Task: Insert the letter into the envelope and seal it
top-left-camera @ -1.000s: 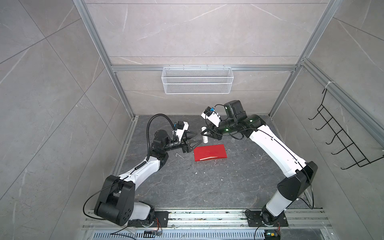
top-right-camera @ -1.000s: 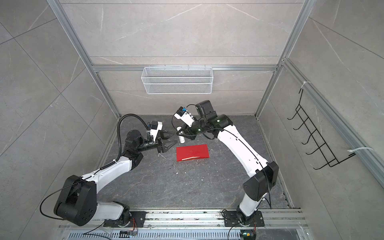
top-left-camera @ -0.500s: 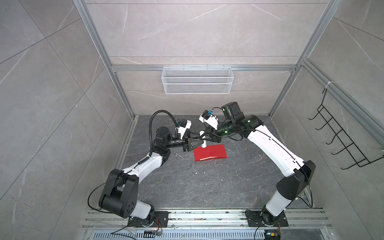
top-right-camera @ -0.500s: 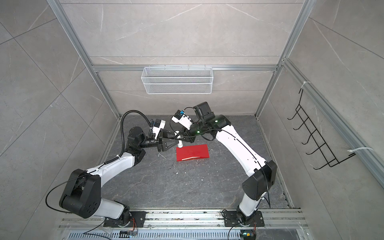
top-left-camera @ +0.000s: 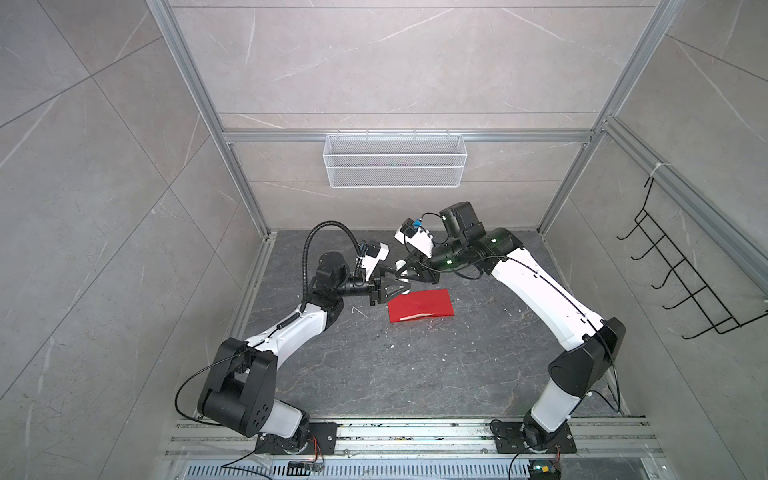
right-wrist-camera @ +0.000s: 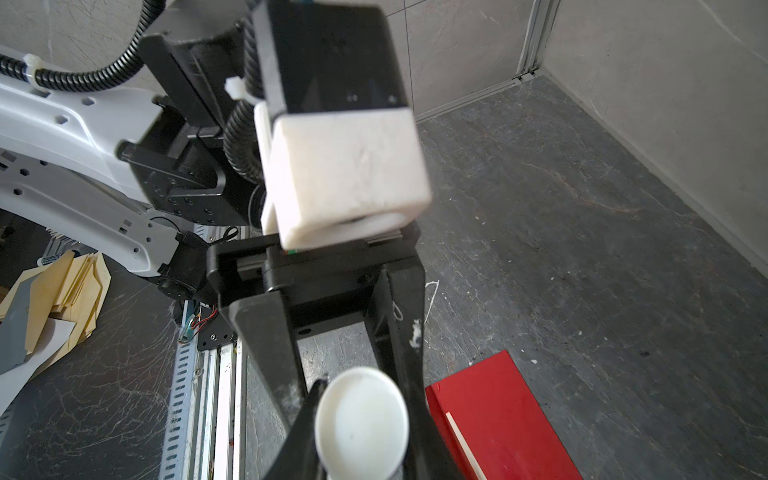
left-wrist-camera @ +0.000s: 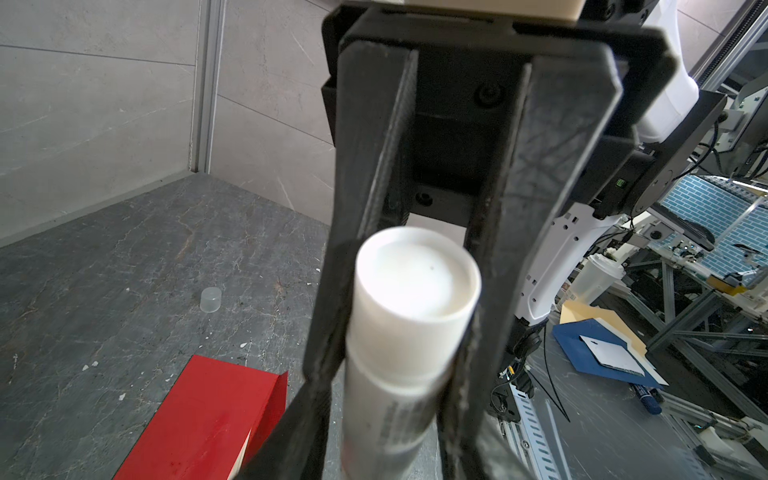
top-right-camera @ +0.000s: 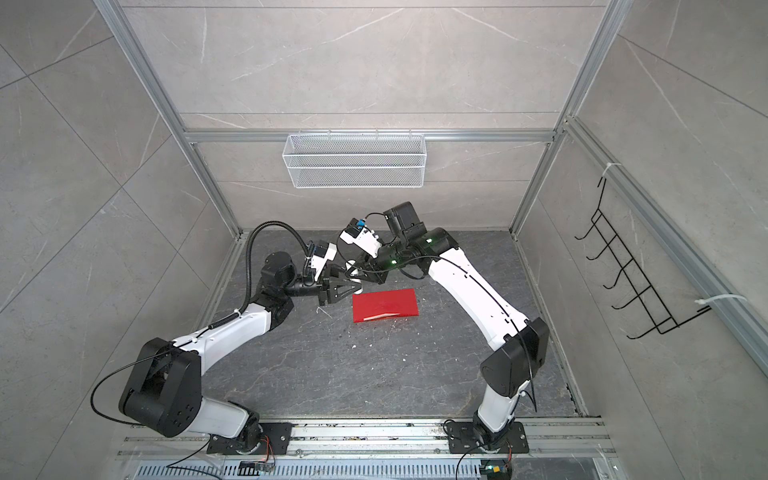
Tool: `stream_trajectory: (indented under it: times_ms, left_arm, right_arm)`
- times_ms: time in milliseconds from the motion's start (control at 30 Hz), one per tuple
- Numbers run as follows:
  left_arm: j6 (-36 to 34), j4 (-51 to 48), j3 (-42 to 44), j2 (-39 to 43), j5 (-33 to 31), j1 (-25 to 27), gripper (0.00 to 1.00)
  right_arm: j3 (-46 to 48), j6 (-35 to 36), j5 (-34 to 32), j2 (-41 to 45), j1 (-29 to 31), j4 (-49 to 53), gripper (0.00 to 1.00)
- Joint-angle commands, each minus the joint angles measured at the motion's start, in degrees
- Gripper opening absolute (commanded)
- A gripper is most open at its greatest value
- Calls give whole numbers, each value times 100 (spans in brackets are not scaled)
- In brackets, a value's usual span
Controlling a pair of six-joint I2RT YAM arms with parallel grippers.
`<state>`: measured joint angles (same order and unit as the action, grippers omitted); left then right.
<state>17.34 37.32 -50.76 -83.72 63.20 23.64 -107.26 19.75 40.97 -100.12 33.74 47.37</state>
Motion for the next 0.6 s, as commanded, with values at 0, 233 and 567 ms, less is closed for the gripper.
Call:
stream_trajectory:
  times_ms: [0,233,567]
  left_arm:
    - [-13,203,-254,40,27,18,43]
    - [49,202,-276,23,22,20,29]
    - [247,255,-284,-8,-300,27,0]
  right_arm:
    - [-196,46,10,-134,48,153,0]
    - [-200,98,-96,-149,66,179,0]
    - [-5,-140,-482,-43,76,-307,21]
